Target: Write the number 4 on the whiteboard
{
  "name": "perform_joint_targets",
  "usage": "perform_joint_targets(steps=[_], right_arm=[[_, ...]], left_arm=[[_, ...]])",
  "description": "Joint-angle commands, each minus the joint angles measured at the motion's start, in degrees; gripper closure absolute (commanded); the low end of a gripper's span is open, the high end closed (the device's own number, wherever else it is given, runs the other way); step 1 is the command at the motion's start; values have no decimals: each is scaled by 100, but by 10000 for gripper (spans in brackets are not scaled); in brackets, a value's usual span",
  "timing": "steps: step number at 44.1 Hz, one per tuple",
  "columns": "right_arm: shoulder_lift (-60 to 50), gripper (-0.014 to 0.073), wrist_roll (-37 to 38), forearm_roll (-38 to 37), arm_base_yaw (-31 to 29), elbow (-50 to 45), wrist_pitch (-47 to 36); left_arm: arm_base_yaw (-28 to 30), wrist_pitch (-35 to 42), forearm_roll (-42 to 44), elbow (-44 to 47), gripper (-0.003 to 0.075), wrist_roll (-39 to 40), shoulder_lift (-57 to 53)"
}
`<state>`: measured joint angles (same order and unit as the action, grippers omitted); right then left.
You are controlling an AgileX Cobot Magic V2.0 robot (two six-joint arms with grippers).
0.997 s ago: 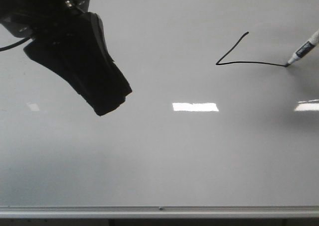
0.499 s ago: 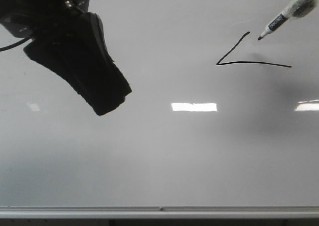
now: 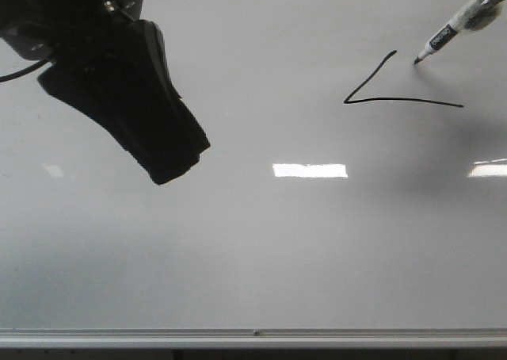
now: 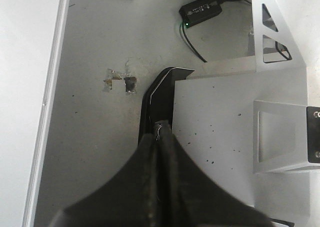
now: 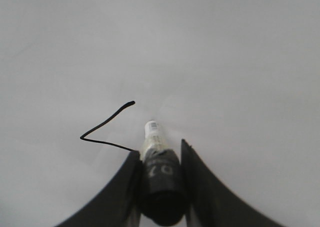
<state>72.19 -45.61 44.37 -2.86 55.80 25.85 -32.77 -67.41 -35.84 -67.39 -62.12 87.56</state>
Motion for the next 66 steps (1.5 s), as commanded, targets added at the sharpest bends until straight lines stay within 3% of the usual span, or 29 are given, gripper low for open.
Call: perform_joint_targets(steps=[1, 12, 29, 39, 42, 44, 50, 53, 56, 66], right_arm=[[-123, 655, -10, 189, -1, 181, -206], [286, 655, -10, 98, -1, 136, 331], [570, 655, -10, 105, -1, -329, 472], [-415, 655, -173, 112, 120, -152, 1949], [-497, 655, -248, 112, 286, 9, 2479], [-497, 655, -248, 128, 439, 144, 2799], [-475, 655, -248, 187, 949, 297, 3296], [-475, 655, -253, 250, 1150, 297, 3310], [-475, 655, -292, 357, 1351, 297, 3310], [-475, 655, -814, 1407, 1806, 297, 3225]], left_arm=[[-34, -3, -289, -166, 741, 43, -224], [-34, -3, -289, -166, 741, 43, -224], [-34, -3, -289, -166, 741, 43, -224], [-34, 10, -362, -166, 735, 43, -224], [-34, 71, -453, -166, 685, 43, -224], [-34, 165, -538, -166, 610, 43, -224], [-34, 613, -724, -166, 239, 32, -224], [-34, 912, -767, -166, 110, 32, -224], [-34, 1017, -930, -166, 69, -27, -224], [-34, 865, -1413, -166, 111, -616, -224]])
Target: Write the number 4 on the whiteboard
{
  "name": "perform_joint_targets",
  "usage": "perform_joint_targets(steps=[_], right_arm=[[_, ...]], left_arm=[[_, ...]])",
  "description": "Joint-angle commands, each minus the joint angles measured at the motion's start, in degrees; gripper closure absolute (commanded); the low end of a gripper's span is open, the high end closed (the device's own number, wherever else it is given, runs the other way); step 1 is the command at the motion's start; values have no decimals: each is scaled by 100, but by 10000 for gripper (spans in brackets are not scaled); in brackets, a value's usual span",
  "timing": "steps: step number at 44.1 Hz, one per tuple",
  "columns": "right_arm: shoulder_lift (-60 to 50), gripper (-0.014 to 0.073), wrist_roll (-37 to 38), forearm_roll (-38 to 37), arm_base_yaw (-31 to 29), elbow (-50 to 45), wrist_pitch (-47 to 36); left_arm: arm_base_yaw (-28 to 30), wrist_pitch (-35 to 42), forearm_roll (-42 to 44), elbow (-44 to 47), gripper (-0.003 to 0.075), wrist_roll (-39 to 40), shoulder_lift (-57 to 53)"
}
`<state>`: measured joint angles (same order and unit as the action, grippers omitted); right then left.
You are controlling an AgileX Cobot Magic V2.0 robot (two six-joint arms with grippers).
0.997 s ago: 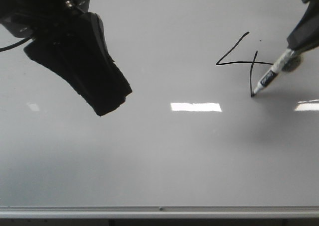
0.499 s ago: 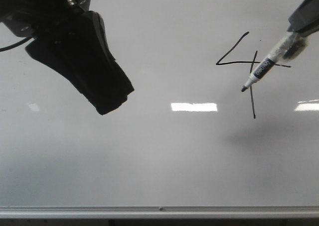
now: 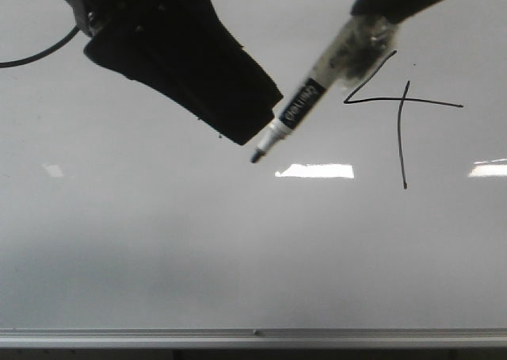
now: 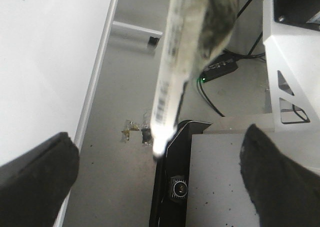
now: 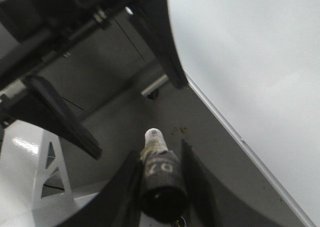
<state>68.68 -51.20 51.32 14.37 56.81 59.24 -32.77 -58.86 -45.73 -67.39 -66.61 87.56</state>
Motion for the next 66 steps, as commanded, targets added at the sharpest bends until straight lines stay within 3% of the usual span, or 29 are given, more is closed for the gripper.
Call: perform_joint_targets(steps=[1, 8, 27, 31, 38, 41, 48, 53, 60, 66], right_arm=[[-124, 655, -296, 776, 85, 196, -108], [-124, 655, -336, 946, 91, 196, -106], [-124, 655, -336, 984, 91, 196, -128], [-124, 604, -336, 990, 91, 196, -146], [-156, 335, -336, 997, 91, 196, -343], [-258, 272, -336, 975, 91, 196, -514], [-852, 320, -183, 506, 73, 50, -1183], [-1464, 449, -84, 318, 73, -441, -1882], [-2358, 669, -44, 318, 73, -1394, -2616], [-2954, 657, 172, 336, 73, -2064, -2918]], left_arm=[[-34, 10, -421, -166, 120, -169, -224], [-34, -136, -522, -166, 222, -178, -224], [-34, -238, -920, -166, 729, -335, -224], [-34, -272, -975, -166, 741, -405, -224], [-23, -180, -748, -166, 741, -397, -224], [34, 10, -486, -166, 741, -142, -224], [451, 409, 56, -129, 741, 562, -224], [958, 763, 80, 153, 741, 958, -332], [1799, 2042, 207, 1000, 741, 1566, -884], [2573, 3200, 915, 1783, 741, 2608, -1437]])
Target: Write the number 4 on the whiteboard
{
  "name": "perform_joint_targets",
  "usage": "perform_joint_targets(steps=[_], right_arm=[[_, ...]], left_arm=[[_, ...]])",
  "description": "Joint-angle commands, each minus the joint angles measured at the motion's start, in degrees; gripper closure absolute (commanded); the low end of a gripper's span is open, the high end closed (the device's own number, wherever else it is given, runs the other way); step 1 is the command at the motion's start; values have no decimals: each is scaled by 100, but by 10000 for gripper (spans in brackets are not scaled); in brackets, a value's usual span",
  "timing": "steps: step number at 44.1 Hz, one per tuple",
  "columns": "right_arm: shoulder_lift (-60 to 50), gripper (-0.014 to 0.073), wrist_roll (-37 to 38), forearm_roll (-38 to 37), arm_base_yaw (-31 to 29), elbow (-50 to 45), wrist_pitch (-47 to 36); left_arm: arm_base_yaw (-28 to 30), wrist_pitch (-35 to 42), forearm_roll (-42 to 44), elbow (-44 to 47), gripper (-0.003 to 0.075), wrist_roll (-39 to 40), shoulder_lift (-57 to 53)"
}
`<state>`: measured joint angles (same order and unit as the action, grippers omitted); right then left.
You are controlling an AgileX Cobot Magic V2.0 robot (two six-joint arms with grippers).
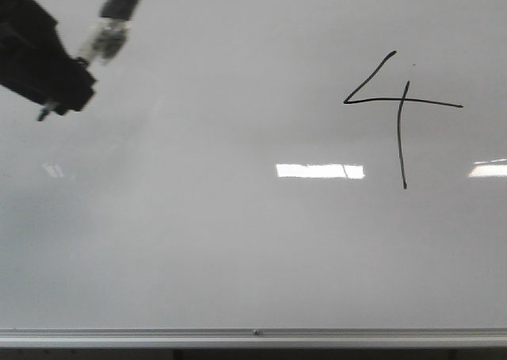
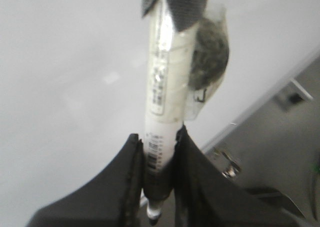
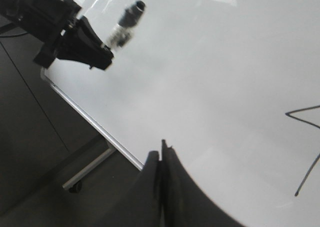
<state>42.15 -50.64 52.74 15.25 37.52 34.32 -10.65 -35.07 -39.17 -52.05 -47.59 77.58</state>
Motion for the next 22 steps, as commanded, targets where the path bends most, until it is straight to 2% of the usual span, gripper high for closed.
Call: perform_joint_targets(steps=[1, 6, 12, 22], right_arm=[[-358, 657, 156, 194, -16, -203, -448], [-517, 657, 220, 194, -16, -402, -439], [-517, 657, 220, 211, -16, -409, -370], [-517, 657, 220, 237, -16, -409, -312]], left_arm=[[436, 960, 395, 346, 741, 890, -499], [1055, 1512, 1012, 727, 741, 1681, -628], [1513, 1737, 1100, 776, 741, 1915, -292], [1560, 2829, 1089, 766, 741, 1996, 536]])
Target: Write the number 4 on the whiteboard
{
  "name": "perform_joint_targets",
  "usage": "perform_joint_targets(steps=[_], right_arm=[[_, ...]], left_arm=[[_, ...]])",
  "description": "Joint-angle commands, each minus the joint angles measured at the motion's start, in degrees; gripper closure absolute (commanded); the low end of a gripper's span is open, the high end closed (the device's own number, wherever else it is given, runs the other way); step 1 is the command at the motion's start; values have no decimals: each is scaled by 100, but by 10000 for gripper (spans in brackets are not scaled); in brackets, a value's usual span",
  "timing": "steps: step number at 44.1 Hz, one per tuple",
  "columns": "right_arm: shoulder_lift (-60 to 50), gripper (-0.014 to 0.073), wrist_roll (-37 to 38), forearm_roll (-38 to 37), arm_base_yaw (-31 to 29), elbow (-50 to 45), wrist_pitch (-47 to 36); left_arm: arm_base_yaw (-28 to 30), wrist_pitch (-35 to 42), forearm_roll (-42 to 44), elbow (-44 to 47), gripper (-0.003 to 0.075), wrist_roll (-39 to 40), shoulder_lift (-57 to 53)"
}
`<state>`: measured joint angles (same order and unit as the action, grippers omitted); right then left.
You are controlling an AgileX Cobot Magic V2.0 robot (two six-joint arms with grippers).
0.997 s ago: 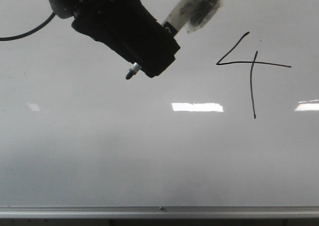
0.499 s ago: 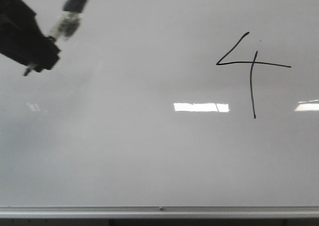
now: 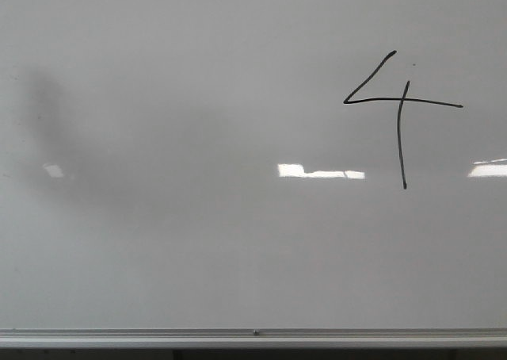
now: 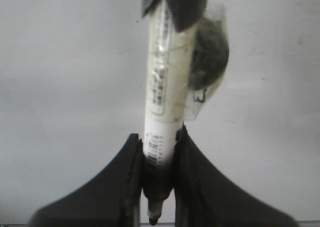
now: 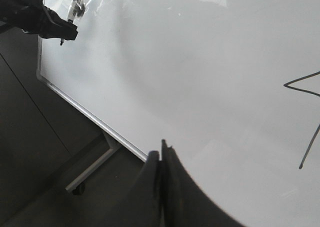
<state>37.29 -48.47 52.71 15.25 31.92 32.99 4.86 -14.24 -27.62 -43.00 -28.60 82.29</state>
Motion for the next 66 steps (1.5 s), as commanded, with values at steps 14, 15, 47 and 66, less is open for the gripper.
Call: perform_joint_targets(steps=[14, 15, 47, 66], right_arm=[[-31, 657, 3, 251, -16, 151, 80], [-31, 657, 3, 251, -16, 151, 80], [-31, 657, 3, 251, -16, 151, 73], [-31, 656, 3, 251, -16, 151, 164]], left_arm=[[8, 1520, -144, -152, 741, 97, 560], [-3, 1520, -144, -152, 741, 97, 587], [-431, 1683, -144, -214, 549, 97, 599], [-431, 1532, -144, -214, 264, 97, 533]])
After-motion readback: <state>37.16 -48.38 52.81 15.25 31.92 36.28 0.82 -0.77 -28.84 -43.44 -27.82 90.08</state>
